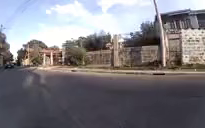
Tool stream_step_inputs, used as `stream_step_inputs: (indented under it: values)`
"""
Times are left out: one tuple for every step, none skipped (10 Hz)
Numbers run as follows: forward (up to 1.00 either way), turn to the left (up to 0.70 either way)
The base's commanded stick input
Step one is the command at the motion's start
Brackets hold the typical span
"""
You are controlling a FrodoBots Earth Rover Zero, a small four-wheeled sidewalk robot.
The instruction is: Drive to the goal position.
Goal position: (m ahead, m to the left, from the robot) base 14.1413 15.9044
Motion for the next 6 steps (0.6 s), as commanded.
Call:
stream_step_inputs:
  values:
    - [1.00, 0.00]
    - [1.00, 0.00]
    - [1.00, 0.00]
    - [1.00, 0.00]
    - [1.00, 0.00]
    - [1.00, 0.00]
